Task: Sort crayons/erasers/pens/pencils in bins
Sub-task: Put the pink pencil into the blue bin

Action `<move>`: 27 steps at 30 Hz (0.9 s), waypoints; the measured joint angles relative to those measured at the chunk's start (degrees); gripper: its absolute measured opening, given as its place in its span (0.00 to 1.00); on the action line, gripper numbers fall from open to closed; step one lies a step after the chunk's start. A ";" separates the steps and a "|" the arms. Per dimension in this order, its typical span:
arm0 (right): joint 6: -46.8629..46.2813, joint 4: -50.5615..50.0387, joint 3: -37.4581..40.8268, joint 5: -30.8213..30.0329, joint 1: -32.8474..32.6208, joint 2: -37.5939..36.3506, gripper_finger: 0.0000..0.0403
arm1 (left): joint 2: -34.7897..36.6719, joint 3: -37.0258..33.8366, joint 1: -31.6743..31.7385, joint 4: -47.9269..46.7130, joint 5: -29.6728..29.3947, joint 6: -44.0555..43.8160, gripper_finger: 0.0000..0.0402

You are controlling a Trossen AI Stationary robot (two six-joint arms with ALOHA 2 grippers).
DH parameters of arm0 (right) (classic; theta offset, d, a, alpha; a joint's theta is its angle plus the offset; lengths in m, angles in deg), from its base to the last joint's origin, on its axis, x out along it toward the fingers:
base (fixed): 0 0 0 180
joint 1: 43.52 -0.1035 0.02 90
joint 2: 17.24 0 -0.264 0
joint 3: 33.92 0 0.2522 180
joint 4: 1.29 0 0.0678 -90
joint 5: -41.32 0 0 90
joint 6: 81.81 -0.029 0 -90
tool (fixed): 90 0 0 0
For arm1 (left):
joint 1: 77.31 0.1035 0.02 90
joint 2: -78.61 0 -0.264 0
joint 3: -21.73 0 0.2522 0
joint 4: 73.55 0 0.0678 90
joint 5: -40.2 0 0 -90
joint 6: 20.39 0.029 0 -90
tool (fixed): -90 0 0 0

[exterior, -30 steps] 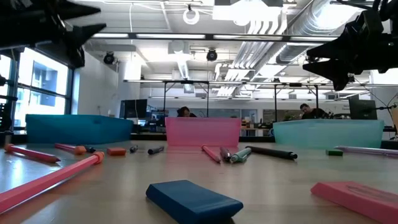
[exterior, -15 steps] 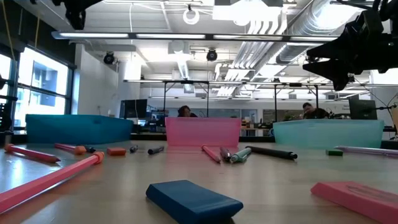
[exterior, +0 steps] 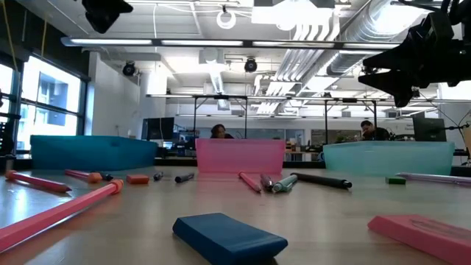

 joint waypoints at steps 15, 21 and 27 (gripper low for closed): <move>0.00 0.00 0.00 0.00 0.01 0.00 0.51 | -14.71 0.79 -2.66 -5.07 4.14 4.15 0.31; -0.01 0.00 0.00 0.00 0.00 0.00 0.51 | -21.22 10.15 -4.47 -16.95 1.45 6.04 0.31; -0.09 0.00 0.00 0.02 0.01 0.00 0.51 | -27.69 13.01 -8.08 -21.27 0.06 5.96 0.31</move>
